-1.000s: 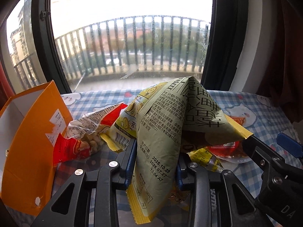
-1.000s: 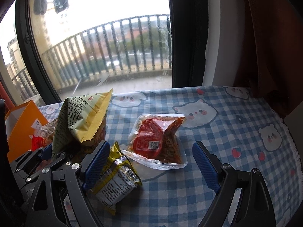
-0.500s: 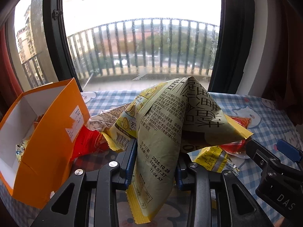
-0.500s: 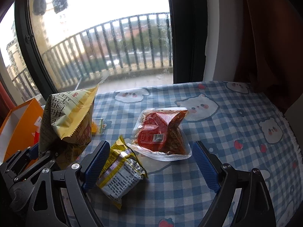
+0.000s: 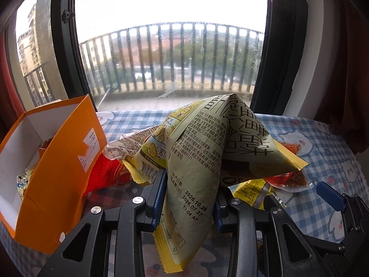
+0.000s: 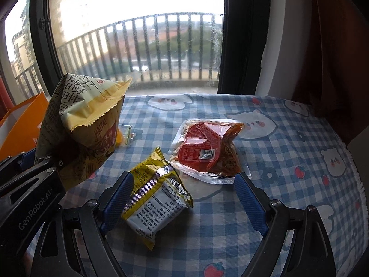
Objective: Organize snacks
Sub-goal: 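Hold the chip bag in the left tool while closing the right tool on the yellow-white packet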
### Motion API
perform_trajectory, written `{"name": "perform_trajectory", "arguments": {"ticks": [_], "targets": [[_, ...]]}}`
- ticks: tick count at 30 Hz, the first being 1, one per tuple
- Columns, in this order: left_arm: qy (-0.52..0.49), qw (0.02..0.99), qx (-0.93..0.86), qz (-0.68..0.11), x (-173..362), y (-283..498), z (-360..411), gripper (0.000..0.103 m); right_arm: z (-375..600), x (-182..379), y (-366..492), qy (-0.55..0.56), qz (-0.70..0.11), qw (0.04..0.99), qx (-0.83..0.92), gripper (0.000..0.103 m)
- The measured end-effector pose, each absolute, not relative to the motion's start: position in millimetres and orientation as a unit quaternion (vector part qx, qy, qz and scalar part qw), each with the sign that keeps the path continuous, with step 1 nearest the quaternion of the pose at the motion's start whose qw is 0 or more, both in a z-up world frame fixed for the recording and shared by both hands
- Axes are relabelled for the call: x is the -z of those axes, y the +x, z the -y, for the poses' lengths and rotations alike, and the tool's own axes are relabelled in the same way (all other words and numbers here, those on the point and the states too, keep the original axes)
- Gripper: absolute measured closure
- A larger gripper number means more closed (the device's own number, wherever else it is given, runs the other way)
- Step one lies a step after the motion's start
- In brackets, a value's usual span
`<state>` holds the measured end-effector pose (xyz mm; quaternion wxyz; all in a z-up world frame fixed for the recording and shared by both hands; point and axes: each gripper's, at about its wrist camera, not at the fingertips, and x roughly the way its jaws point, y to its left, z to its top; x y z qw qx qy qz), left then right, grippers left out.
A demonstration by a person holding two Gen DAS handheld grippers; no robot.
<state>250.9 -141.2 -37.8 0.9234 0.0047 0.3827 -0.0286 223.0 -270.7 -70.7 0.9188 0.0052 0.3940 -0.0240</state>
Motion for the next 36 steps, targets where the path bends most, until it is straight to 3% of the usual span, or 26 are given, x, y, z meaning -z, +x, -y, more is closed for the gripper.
{"name": "perform_trajectory", "arguments": {"ticks": [14,27,28,30,32,36], "targets": [[0.006,0.922,0.022,-0.387,44.2,255.4,141.4,0.069,259.9,110.2,238.8,0.031,-0.449,0.893,-0.023,0.012],[0.011,0.92,0.022,-0.39,46.2,258.2,144.0,0.068,254.2,116.3,239.7,0.051,-0.451,0.891,-0.032,0.009],[0.012,0.92,0.022,-0.39,46.2,258.2,144.4,0.068,254.9,117.8,240.9,0.055,-0.452,0.889,-0.036,0.01],[0.012,0.92,0.022,-0.39,46.7,257.8,143.2,0.068,256.1,118.6,241.7,0.069,-0.454,0.887,-0.049,0.023],[0.013,0.92,0.021,-0.39,47.1,256.8,142.3,0.068,255.8,117.9,241.3,0.074,-0.455,0.886,-0.048,0.025],[0.012,0.921,0.022,-0.39,47.0,256.2,141.7,0.068,254.4,110.0,235.8,0.07,-0.444,0.892,-0.042,0.039]]}}
